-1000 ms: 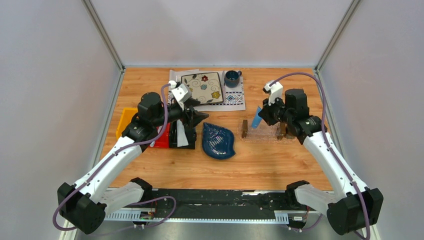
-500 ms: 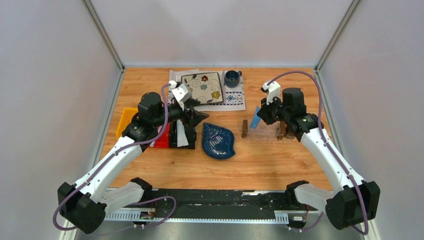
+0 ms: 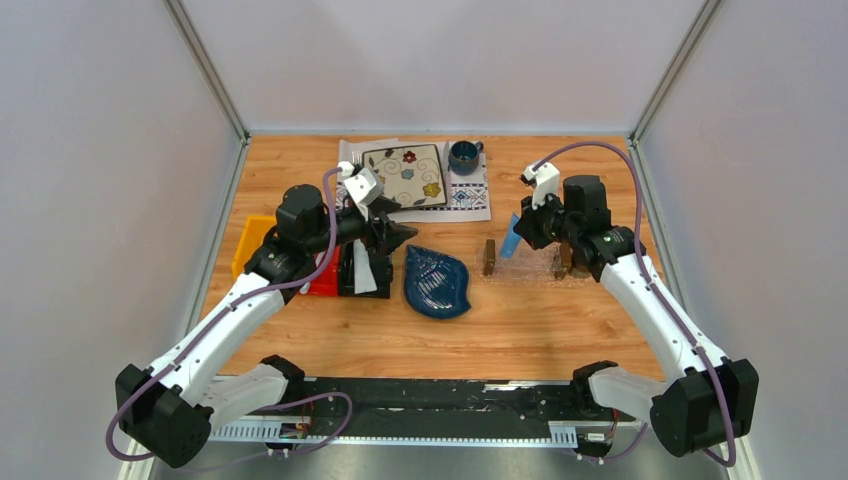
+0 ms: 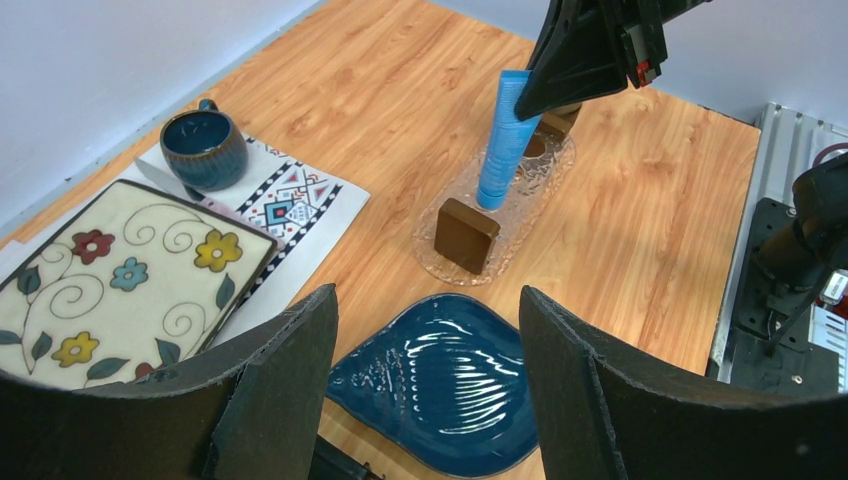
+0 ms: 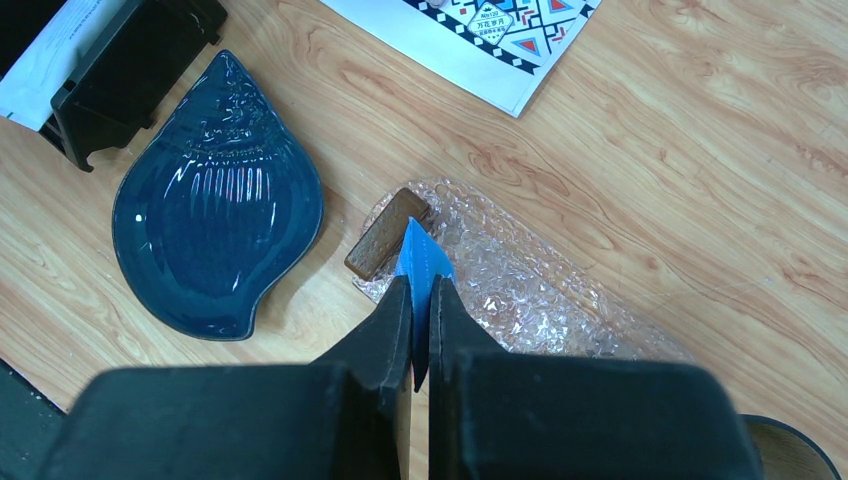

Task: Prepare toiletry sets of a toothbrush and toothpaste on the tray

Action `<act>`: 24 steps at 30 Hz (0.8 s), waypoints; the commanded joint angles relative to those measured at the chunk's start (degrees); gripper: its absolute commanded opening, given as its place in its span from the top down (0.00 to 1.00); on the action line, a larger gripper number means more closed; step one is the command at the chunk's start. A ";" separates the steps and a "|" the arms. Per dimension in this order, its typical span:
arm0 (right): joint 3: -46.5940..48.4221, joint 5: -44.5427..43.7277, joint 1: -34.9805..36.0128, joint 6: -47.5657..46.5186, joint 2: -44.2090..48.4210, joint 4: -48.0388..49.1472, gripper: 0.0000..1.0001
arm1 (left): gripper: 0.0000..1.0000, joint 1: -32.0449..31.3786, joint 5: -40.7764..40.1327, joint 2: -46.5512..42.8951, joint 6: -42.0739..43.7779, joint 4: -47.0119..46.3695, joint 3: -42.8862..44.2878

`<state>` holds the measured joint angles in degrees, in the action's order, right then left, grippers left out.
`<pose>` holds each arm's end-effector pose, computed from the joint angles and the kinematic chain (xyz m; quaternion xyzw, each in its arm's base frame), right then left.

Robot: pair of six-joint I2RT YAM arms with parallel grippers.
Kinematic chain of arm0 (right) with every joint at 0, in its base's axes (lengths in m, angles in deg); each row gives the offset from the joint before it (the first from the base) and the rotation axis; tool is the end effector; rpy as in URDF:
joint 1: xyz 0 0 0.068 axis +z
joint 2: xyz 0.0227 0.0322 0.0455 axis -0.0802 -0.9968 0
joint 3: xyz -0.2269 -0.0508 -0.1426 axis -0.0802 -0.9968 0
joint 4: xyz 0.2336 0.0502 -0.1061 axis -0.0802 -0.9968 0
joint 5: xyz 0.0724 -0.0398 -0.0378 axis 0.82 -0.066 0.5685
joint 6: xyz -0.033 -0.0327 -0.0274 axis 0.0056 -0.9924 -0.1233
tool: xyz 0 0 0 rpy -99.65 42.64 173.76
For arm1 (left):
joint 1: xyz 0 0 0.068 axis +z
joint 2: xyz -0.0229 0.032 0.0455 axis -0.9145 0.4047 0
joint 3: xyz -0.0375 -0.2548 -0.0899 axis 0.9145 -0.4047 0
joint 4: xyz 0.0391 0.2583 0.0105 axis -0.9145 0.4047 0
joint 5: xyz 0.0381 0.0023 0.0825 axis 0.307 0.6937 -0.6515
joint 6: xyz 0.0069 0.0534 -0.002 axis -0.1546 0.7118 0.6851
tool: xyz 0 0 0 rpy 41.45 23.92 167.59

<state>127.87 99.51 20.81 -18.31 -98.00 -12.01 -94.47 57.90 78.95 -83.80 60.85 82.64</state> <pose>0.2337 0.0795 0.3096 -0.2703 0.8463 0.1640 0.4289 0.2005 -0.1299 0.3524 0.3492 0.6598 -0.3640 0.5570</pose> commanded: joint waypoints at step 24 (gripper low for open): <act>1.65 -0.20 -0.12 -1.21 -0.71 4.12 1.00 | 0.26 0.48 0.75 0.02 0.97 -2.52 -0.13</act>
<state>127.87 99.47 20.81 -18.49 -99.01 -11.68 -94.20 57.90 78.95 -83.80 60.85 82.56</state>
